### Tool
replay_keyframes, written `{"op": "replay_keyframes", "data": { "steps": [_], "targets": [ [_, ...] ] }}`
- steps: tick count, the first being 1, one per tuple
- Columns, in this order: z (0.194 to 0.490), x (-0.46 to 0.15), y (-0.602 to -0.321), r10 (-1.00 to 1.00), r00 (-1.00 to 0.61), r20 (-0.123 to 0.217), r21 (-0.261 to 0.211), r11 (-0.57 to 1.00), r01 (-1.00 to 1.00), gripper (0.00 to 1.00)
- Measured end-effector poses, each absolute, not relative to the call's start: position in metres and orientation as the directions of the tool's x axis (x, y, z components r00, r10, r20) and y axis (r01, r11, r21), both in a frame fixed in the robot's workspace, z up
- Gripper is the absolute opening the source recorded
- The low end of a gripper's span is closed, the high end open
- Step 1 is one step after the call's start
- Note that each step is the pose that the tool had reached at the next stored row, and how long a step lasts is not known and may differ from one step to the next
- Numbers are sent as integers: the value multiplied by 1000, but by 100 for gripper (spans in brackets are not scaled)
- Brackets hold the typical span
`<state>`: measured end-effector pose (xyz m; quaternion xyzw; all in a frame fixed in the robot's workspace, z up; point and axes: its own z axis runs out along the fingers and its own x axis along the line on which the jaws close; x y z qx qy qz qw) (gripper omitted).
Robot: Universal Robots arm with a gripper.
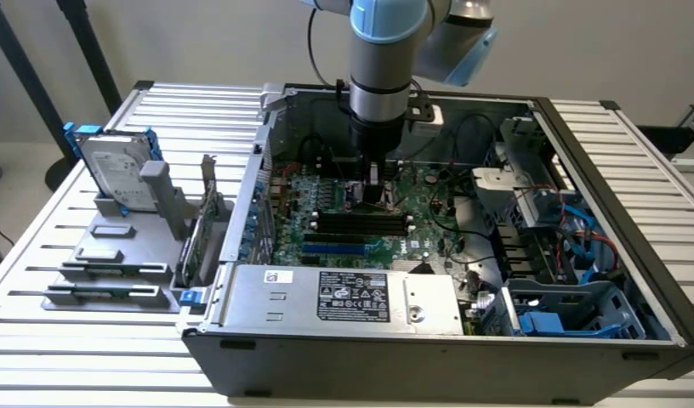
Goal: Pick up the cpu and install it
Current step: 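Place the cpu into insertion slot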
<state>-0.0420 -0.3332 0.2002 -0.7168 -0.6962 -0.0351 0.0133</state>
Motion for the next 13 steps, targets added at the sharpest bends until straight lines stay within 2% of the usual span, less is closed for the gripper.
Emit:
{"op": "replay_keyframes", "data": {
  "steps": [13],
  "targets": [
    [199, -42, -333, 997, 28, 69, 30, -30, 999, 55]
  ]
}}
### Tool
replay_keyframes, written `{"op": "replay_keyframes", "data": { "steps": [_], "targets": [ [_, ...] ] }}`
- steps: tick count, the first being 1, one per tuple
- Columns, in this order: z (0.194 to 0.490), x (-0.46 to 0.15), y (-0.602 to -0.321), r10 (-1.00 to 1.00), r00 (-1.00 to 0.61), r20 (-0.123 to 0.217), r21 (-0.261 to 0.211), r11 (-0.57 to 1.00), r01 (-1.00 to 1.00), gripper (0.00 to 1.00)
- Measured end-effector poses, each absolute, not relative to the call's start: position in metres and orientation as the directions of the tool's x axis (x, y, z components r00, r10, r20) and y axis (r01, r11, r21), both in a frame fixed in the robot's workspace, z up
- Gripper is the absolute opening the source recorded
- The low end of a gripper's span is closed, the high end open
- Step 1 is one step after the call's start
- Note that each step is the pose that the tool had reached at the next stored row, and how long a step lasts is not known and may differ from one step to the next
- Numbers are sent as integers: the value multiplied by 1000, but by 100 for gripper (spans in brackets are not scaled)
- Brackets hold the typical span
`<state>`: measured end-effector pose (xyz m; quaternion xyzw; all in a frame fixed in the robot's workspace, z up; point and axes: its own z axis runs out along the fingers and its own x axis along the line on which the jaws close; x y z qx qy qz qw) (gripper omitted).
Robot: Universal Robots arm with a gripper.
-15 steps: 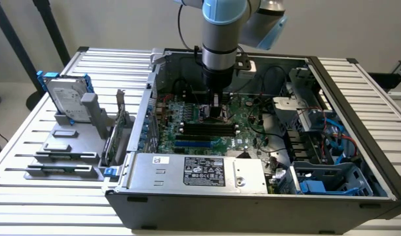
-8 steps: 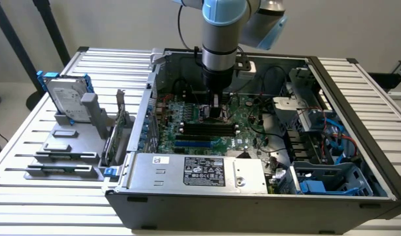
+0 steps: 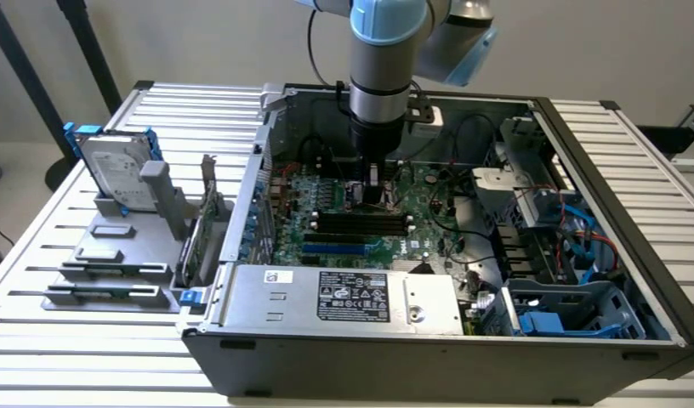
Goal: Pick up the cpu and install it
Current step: 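Place the cpu into insertion slot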
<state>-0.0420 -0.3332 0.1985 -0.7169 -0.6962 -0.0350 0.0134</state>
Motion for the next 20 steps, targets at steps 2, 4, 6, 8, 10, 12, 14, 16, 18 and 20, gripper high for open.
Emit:
{"op": "replay_keyframes", "data": {
  "steps": [2, 4, 6, 8, 10, 12, 14, 16, 18, 20],
  "targets": [
    [198, -42, -333, 997, 28, 69, 30, -30, 999, 55],
    [198, -42, -333, 997, 28, 69, 29, -30, 999, 55],
    [198, -42, -333, 997, 28, 69, 29, -30, 999, 55],
    [198, -42, -333, 997, 28, 69, 29, -30, 999, 55],
    [198, -42, -333, 997, 28, 69, 29, -30, 999, 55],
    [198, -42, -333, 997, 28, 69, 28, -30, 999, 55],
    [198, -42, -333, 997, 28, 69, 28, -30, 999, 55],
    [198, -42, -333, 997, 28, 69, 28, -30, 999, 56],
    [198, -42, -333, 997, 28, 69, 27, -30, 999, 62],
    [198, -42, -333, 997, 28, 69, 27, -30, 999, 62]
  ]
}}
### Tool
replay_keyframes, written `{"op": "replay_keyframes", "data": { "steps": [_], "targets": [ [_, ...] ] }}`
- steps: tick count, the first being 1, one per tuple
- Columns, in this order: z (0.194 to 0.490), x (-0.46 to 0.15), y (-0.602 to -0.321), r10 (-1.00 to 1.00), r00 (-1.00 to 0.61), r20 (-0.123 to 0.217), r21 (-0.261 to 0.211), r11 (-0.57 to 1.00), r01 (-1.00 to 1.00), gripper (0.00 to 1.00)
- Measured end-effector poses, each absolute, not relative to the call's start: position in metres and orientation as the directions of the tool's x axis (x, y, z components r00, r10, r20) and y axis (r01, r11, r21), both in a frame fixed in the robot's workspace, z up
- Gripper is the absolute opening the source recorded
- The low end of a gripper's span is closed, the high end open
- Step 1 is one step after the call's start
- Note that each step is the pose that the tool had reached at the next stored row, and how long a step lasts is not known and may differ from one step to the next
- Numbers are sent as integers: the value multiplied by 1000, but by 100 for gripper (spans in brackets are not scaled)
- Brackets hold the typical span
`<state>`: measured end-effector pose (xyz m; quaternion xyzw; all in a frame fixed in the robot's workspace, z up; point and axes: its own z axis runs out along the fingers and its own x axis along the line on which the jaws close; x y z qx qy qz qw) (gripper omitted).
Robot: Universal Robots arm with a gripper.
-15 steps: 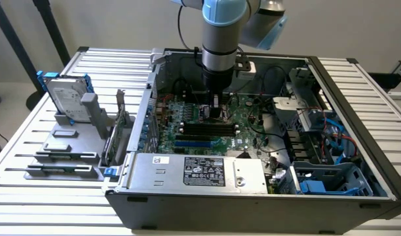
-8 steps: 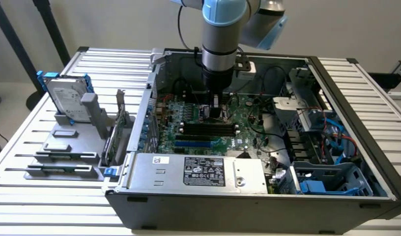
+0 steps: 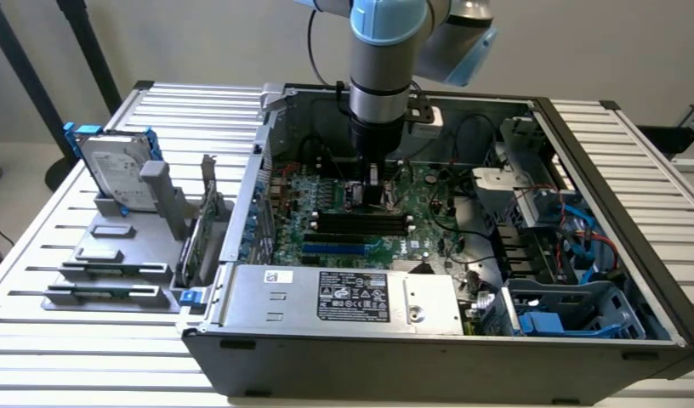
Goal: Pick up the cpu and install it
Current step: 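Place the cpu into insertion slot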
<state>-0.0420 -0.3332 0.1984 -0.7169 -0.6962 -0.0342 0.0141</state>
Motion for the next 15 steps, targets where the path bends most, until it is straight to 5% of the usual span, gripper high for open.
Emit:
{"op": "replay_keyframes", "data": {
  "steps": [15],
  "targets": [
    [198, -42, -333, 997, 28, 75, 27, -30, 999, 62]
  ]
}}
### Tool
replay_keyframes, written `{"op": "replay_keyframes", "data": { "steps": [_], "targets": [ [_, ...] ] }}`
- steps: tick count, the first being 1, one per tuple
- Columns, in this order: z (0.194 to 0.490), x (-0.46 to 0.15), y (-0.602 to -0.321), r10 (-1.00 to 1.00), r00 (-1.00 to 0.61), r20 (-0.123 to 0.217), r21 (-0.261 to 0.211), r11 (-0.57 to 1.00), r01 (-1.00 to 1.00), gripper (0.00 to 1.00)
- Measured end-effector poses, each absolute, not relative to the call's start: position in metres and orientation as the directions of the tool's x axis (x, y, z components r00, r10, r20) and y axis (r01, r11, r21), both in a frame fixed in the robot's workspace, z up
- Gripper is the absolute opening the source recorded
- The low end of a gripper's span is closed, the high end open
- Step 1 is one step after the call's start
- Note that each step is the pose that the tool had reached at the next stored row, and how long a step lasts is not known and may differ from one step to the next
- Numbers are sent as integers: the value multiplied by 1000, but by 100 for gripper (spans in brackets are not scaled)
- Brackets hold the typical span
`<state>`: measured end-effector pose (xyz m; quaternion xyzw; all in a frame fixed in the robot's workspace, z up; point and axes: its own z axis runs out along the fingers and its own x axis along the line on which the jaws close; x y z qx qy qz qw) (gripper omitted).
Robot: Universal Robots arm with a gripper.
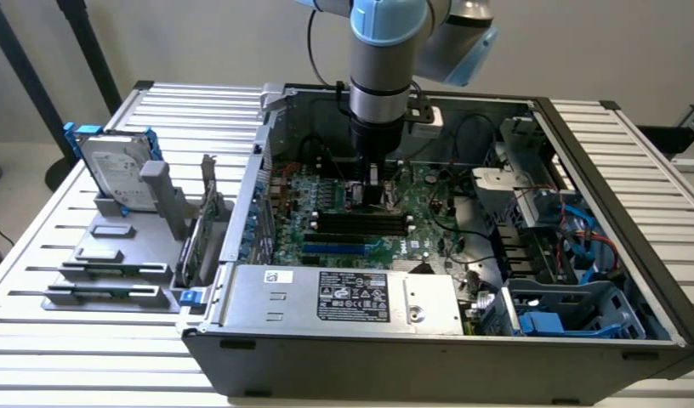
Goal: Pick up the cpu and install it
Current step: 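Place the cpu into insertion slot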
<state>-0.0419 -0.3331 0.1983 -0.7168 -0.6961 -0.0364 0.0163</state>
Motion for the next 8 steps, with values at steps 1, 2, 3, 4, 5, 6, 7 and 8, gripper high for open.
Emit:
{"op": "replay_keyframes", "data": {
  "steps": [1, 2, 3, 4, 5, 6, 7, 8],
  "targets": [
    [198, -42, -333, 997, 28, 76, 27, -30, 999, 62],
    [198, -42, -333, 997, 28, 76, 27, -30, 999, 62],
    [198, -42, -333, 997, 28, 77, 27, -30, 999, 62],
    [198, -42, -333, 997, 28, 78, 27, -30, 999, 62],
    [198, -42, -333, 996, 28, 79, 27, -30, 999, 62],
    [198, -42, -333, 996, 28, 80, 27, -31, 999, 62],
    [198, -42, -333, 996, 28, 81, 27, -31, 999, 62],
    [198, -42, -333, 996, 28, 82, 27, -31, 999, 62]
  ]
}}
